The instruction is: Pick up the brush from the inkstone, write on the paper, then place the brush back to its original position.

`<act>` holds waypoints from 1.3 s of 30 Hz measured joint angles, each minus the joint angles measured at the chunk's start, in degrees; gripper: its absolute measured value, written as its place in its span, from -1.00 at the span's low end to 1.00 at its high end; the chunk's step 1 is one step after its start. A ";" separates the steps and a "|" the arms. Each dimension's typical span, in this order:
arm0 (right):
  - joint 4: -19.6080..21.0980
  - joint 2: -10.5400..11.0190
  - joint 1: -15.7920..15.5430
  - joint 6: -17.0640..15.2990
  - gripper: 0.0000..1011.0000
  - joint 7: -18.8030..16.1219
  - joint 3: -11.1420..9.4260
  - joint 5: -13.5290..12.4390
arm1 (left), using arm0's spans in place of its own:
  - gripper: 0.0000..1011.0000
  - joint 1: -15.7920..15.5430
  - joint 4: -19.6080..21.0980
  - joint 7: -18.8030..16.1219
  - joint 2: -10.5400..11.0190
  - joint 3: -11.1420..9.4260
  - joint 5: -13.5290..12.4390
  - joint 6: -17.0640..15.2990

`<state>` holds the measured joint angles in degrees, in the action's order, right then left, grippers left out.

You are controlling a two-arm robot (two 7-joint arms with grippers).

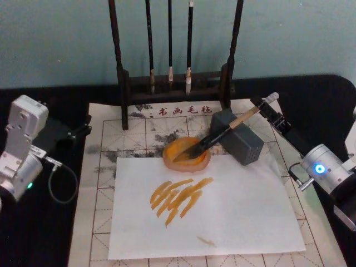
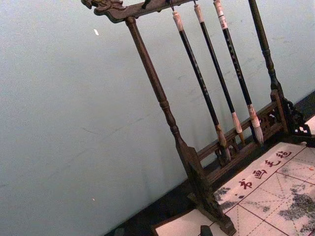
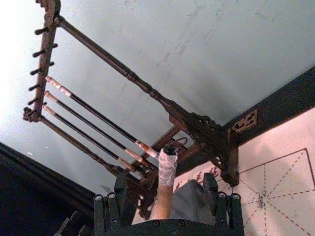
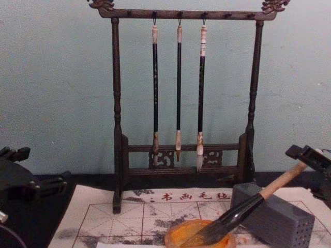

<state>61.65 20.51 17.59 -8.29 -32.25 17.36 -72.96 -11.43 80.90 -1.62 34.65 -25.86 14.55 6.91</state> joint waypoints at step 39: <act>-0.07 0.08 0.16 -0.06 0.91 0.10 0.18 -0.31 | 0.98 0.00 0.00 0.00 0.00 0.00 0.00 0.00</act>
<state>61.58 20.59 17.75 -8.35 -32.16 17.54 -73.27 -11.43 80.90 -1.62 34.64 -25.86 14.55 6.91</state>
